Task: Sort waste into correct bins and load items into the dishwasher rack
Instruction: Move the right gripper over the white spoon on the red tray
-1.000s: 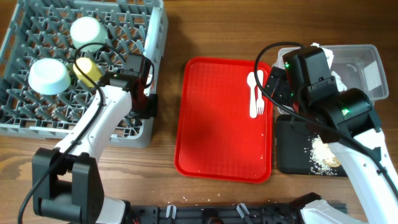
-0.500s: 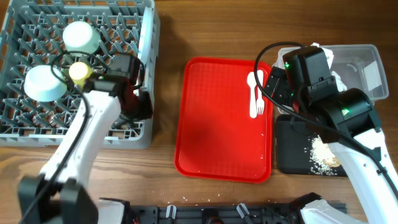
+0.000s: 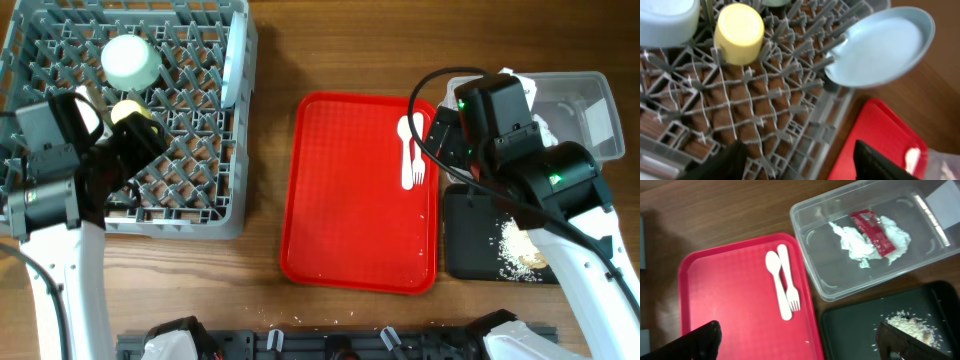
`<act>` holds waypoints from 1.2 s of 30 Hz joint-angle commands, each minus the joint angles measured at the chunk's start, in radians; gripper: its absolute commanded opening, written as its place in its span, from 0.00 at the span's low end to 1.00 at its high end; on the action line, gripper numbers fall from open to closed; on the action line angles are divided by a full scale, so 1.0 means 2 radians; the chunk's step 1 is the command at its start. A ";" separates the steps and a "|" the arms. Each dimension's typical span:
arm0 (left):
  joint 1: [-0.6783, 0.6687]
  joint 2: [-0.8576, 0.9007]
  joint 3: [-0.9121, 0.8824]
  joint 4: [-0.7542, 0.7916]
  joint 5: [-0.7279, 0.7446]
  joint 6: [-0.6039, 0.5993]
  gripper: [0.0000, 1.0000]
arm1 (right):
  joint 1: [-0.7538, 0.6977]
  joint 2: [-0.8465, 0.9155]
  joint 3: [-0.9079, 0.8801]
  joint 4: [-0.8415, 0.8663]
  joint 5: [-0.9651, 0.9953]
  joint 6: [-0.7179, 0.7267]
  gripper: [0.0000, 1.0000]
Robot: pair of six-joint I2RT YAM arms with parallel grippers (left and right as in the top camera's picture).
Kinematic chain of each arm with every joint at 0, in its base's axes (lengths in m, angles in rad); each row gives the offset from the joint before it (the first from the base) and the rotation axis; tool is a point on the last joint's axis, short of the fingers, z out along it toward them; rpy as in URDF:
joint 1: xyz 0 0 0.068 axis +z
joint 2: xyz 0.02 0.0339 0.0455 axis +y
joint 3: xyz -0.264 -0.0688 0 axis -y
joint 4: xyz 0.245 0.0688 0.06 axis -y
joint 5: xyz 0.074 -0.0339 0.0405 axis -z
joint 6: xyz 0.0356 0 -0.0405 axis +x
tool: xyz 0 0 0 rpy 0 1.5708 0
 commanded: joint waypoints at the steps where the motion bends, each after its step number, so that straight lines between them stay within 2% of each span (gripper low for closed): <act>1: -0.001 -0.057 0.002 -0.034 0.016 0.001 1.00 | -0.001 0.003 0.003 0.028 0.122 -0.166 1.00; 2: -0.001 -0.062 0.002 -0.047 -0.007 0.001 1.00 | -0.001 0.003 0.003 0.029 0.108 -0.237 1.00; 3: -0.001 -0.062 0.002 -0.056 -0.007 0.001 1.00 | -0.001 0.003 0.003 0.030 0.086 -0.278 1.00; 4: -0.001 -0.062 0.002 -0.066 -0.007 0.001 1.00 | -0.001 0.003 0.003 0.104 0.049 -0.317 1.00; 5: -0.001 -0.062 0.002 -0.076 -0.007 0.001 1.00 | -0.001 0.003 0.003 0.118 -0.065 -0.308 1.00; 6: -0.001 -0.062 0.002 -0.076 -0.007 0.001 1.00 | -0.001 0.006 0.002 0.126 -0.245 -0.300 1.00; 7: -0.001 -0.062 0.002 -0.076 -0.007 0.001 1.00 | 0.000 0.009 -0.005 0.179 -0.439 -0.261 1.00; 8: -0.001 -0.062 0.002 -0.076 -0.007 0.001 1.00 | 0.003 0.028 -0.012 0.210 -0.497 -0.218 1.00; 10: -0.001 -0.062 0.002 -0.076 -0.007 0.001 1.00 | 0.004 0.105 -0.012 0.187 -0.414 -0.096 1.00; 11: -0.001 -0.062 0.002 -0.076 -0.007 0.001 1.00 | 0.004 0.145 -0.012 0.174 -0.403 -0.039 1.00; 13: -0.001 -0.062 0.002 -0.076 -0.007 0.001 1.00 | 0.004 0.219 -0.012 0.172 -0.458 -0.022 1.00; 14: -0.001 -0.062 0.002 -0.076 -0.007 0.001 1.00 | 0.004 0.259 -0.012 0.186 -0.515 -0.015 0.83; 15: -0.001 -0.062 0.002 -0.076 -0.007 0.001 1.00 | 0.006 0.286 -0.012 0.202 -0.519 0.013 0.30; 17: -0.001 -0.062 0.002 -0.076 -0.007 0.001 1.00 | 0.014 0.308 -0.012 0.198 -0.451 0.021 0.04; 19: -0.001 -0.062 0.002 -0.076 -0.007 0.001 1.00 | 0.045 0.311 -0.012 0.196 -0.350 0.041 0.04; 22: -0.001 -0.062 0.002 -0.076 -0.007 0.001 1.00 | 0.098 0.322 -0.012 0.232 -0.292 0.104 0.04; 26: -0.001 -0.062 0.002 -0.076 -0.007 0.001 1.00 | 0.117 0.357 -0.012 0.285 -0.277 0.150 0.04; 33: -0.001 -0.062 0.002 -0.076 -0.007 0.001 1.00 | 0.115 0.391 -0.012 0.389 -0.275 0.150 0.04; 36: -0.001 -0.062 0.002 -0.076 -0.007 0.001 1.00 | 0.115 0.403 -0.012 0.406 -0.251 0.150 0.04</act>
